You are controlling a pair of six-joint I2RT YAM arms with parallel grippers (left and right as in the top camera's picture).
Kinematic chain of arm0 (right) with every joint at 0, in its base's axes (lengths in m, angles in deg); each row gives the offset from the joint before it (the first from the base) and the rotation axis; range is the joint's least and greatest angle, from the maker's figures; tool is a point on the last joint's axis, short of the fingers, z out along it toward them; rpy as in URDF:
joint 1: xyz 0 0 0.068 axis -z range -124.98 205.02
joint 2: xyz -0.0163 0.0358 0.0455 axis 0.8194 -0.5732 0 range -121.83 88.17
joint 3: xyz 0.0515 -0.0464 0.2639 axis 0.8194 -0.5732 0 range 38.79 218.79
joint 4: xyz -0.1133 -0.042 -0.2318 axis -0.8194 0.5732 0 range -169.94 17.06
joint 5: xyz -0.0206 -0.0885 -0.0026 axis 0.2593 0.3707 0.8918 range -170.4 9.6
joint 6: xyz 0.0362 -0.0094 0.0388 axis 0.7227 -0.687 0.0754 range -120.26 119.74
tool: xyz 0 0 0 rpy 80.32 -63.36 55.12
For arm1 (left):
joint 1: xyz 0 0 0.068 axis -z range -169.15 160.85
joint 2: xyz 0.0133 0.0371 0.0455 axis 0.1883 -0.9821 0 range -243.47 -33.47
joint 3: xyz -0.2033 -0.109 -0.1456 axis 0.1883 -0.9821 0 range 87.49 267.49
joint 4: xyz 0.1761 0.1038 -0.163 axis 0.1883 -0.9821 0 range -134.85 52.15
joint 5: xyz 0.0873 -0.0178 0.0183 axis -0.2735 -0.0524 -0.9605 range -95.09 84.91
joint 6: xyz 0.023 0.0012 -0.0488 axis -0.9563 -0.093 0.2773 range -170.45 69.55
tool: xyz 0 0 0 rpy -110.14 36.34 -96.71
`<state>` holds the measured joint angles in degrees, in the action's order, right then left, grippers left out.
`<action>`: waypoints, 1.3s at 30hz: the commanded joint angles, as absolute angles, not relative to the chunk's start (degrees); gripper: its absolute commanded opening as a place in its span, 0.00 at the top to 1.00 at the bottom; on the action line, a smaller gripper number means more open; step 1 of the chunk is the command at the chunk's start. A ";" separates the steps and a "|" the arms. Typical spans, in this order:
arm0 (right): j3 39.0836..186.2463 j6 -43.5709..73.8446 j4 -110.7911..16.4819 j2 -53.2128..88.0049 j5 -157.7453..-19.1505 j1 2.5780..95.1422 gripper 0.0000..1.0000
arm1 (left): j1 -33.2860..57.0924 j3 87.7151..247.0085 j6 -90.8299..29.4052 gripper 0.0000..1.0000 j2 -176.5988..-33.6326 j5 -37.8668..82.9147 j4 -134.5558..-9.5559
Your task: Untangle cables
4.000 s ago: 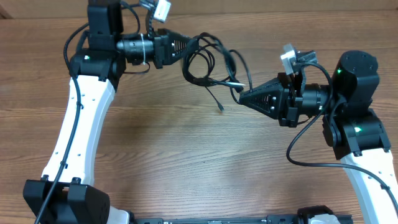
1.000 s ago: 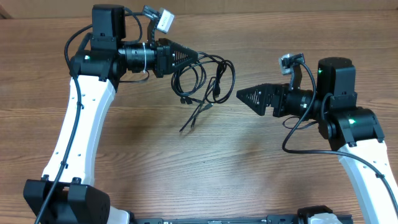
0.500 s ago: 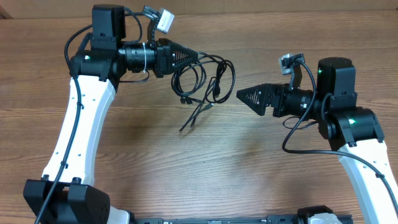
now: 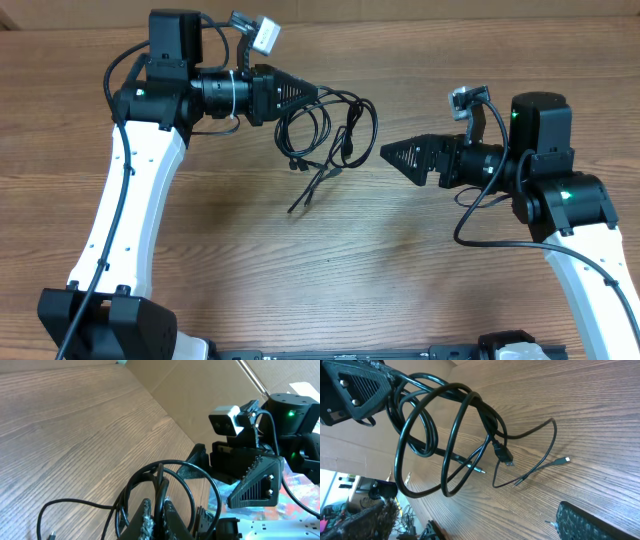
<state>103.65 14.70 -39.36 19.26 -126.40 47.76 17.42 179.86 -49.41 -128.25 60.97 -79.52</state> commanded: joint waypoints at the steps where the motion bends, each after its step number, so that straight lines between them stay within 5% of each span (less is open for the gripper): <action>1: 104.85 14.55 -39.52 19.90 -125.83 47.56 0.00 | 17.66 180.87 -50.70 0.96 -128.34 60.64 -80.13; 39: 104.85 14.55 -39.52 19.90 -125.86 47.56 0.00 | 18.03 180.87 -50.72 0.96 -128.32 60.31 -80.94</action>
